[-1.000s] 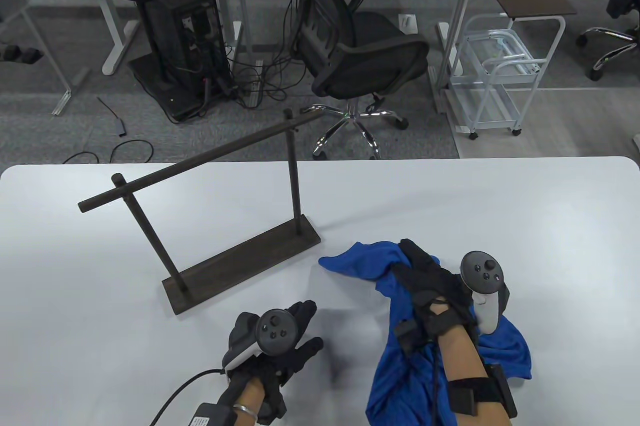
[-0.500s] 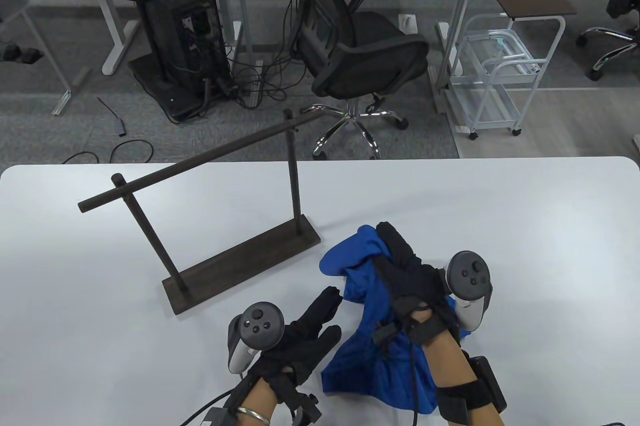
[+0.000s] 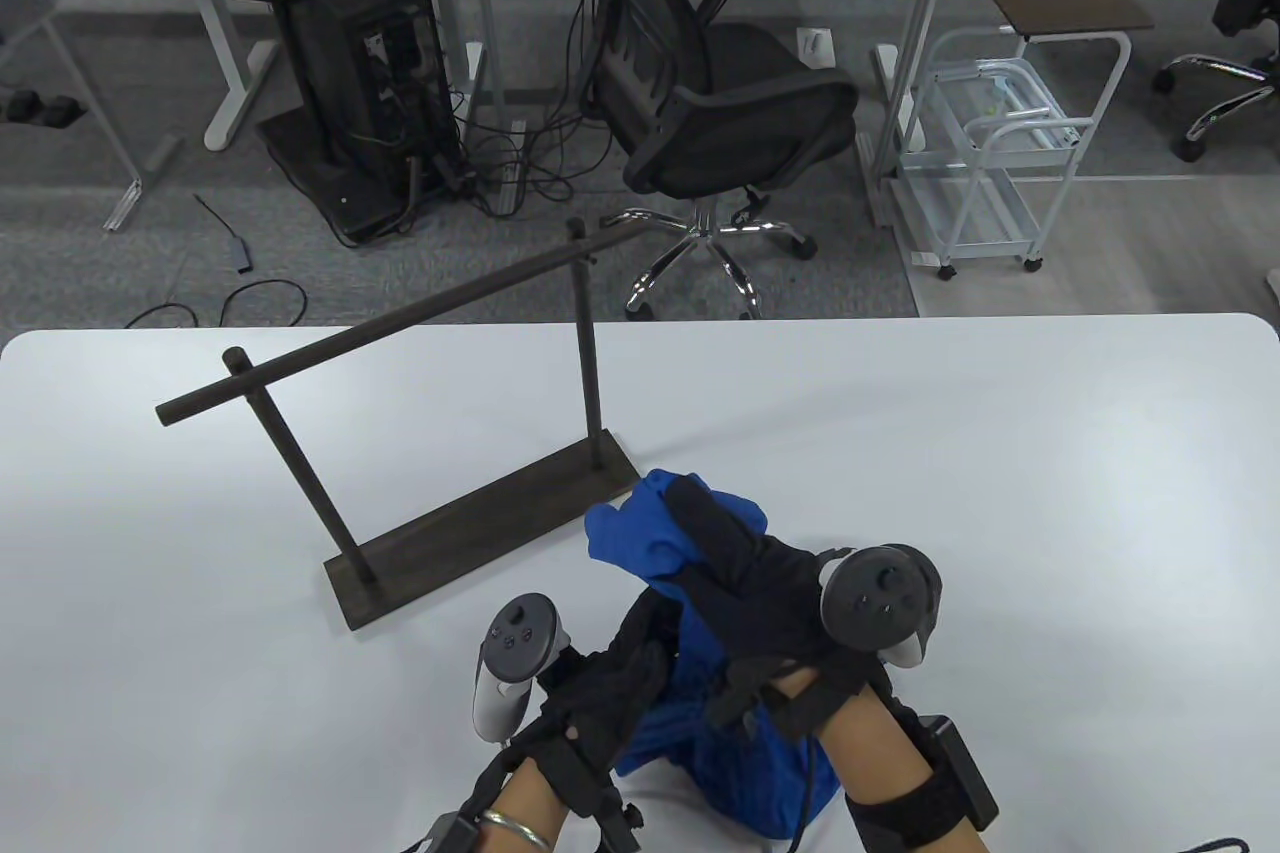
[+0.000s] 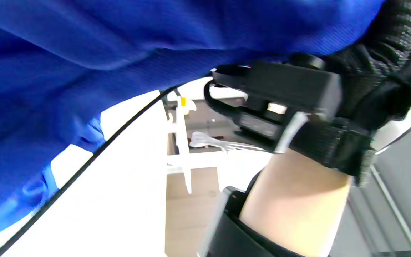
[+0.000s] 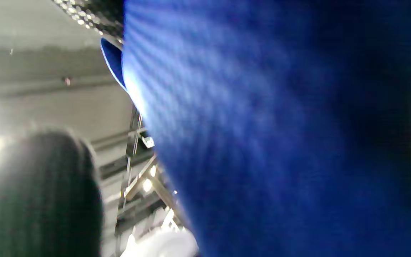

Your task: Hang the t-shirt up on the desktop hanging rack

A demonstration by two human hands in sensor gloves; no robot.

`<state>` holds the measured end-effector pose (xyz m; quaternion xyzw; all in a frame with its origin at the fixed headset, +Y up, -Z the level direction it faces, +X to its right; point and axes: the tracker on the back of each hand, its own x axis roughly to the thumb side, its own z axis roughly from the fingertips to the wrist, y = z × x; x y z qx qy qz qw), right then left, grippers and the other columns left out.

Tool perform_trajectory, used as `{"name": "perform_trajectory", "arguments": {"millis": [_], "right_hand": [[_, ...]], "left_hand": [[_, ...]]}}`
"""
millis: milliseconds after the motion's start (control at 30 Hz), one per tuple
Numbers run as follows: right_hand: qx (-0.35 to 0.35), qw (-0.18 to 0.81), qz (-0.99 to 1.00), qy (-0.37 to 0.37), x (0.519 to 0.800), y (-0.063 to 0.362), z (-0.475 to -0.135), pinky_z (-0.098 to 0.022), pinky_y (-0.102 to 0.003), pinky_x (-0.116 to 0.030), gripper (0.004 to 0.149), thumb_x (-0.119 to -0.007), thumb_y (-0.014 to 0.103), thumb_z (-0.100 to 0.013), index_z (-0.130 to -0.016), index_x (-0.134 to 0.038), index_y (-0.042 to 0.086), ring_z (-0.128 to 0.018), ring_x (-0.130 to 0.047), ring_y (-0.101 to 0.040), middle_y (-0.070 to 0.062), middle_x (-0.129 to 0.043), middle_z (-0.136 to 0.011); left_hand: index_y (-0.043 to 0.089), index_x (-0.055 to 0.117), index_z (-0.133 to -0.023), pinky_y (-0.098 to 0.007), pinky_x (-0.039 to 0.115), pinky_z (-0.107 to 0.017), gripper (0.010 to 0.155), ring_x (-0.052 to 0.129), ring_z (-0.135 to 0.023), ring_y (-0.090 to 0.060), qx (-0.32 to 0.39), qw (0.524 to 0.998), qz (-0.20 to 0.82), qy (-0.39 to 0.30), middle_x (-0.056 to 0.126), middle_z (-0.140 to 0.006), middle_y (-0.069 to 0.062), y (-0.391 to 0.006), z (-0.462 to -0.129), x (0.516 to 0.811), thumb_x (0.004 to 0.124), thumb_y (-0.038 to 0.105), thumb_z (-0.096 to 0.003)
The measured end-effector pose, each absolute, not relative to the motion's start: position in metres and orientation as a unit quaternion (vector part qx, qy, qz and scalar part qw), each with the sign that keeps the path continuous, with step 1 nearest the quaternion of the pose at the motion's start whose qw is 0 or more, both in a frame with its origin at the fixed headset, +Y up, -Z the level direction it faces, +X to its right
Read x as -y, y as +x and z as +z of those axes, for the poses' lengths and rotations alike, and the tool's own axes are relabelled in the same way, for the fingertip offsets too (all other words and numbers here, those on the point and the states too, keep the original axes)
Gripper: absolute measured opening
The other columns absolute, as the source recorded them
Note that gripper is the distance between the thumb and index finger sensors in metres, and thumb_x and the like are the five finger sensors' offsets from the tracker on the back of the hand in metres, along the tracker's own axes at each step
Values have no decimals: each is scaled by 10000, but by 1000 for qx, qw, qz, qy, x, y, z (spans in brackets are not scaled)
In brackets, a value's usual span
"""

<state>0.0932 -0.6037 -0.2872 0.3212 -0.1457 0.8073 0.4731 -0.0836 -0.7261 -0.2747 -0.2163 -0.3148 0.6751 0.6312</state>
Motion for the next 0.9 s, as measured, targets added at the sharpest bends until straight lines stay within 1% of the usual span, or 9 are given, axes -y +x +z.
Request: {"name": "perform_trajectory", "arguments": {"millis": [100, 133, 200, 400, 467, 533, 667, 800, 900], "right_hand": [[139, 420, 828, 345, 605, 80, -283, -283, -455, -791, 574, -764, 284, -451, -975, -559, 174, -408, -909, -344, -203, -723, -861], [128, 403, 832, 360, 606, 76, -282, -297, -462, -786, 576, -765, 284, -451, -978, -557, 178, -430, -900, -350, -199, -716, -872], [116, 381, 838, 373, 607, 69, -279, -322, -472, -775, 579, -764, 288, -454, -983, -552, 186, -465, -883, -354, -192, -700, -892], [129, 272, 868, 394, 607, 54, -268, -313, -473, -780, 594, -788, 310, -443, -980, -568, 183, -453, -890, -358, -201, -707, -893], [136, 230, 877, 400, 608, 48, -263, -349, -494, -766, 629, -788, 354, -437, -991, -545, 184, -500, -872, -378, -203, -686, -914], [128, 206, 880, 408, 609, 44, -260, -433, -532, -728, 659, -746, 414, -445, -1012, -493, 194, -628, -816, -408, -200, -636, -954], [125, 225, 873, 415, 611, 44, -261, -491, -565, -690, 672, -734, 441, -444, -1019, -483, 200, -713, -769, -425, -205, -603, -977], [135, 223, 872, 414, 609, 46, -260, -522, -591, -662, 641, -731, 453, -444, -1006, -554, 200, -747, -742, -447, -206, -631, -969], [197, 190, 866, 419, 604, 48, -255, -501, -594, -685, 619, -740, 472, -426, -957, -670, 161, -700, -794, -448, -213, -735, -907]], "left_hand": [[335, -87, -1101, -633, 476, -796, 1064, 342, -1155, -438, 332, 569, 712, -244, 132, -1242, -127, -83, -274, 727, 404, 897, -342], [345, -110, -1091, -637, 453, -806, 1076, 314, -1161, -440, 332, 532, 734, -261, 99, -1242, -124, -84, -273, 728, 417, 897, -332], [349, -120, -1086, -651, 422, -811, 1086, 278, -1168, -448, 328, 496, 756, -273, 81, -1244, -118, -86, -273, 730, 443, 893, -334], [312, -124, -1085, -669, 416, -800, 1115, 281, -1158, -471, 316, 491, 771, -255, 82, -1239, -133, -94, -277, 734, 457, 898, -335], [312, -131, -1081, -675, 401, -800, 1118, 265, -1156, -478, 317, 489, 773, -253, 81, -1240, -125, -95, -276, 733, 458, 900, -335], [312, -126, -1083, -666, 402, -804, 1112, 262, -1152, -485, 314, 485, 777, -248, 83, -1239, -120, -96, -276, 732, 455, 899, -338], [305, -98, -1096, -646, 429, -800, 1093, 318, -1139, -480, 309, 482, 785, -238, 121, -1239, -117, -100, -277, 730, 452, 890, -354], [290, -30, -1118, -631, 466, -784, 1062, 407, -1114, -464, 293, 484, 792, -229, 186, -1236, -117, -104, -279, 734, 452, 875, -374], [289, 11, -1132, -606, 506, -774, 1051, 507, -1085, -428, 290, 481, 792, -237, 253, -1234, -111, -103, -279, 737, 450, 874, -377]]}}
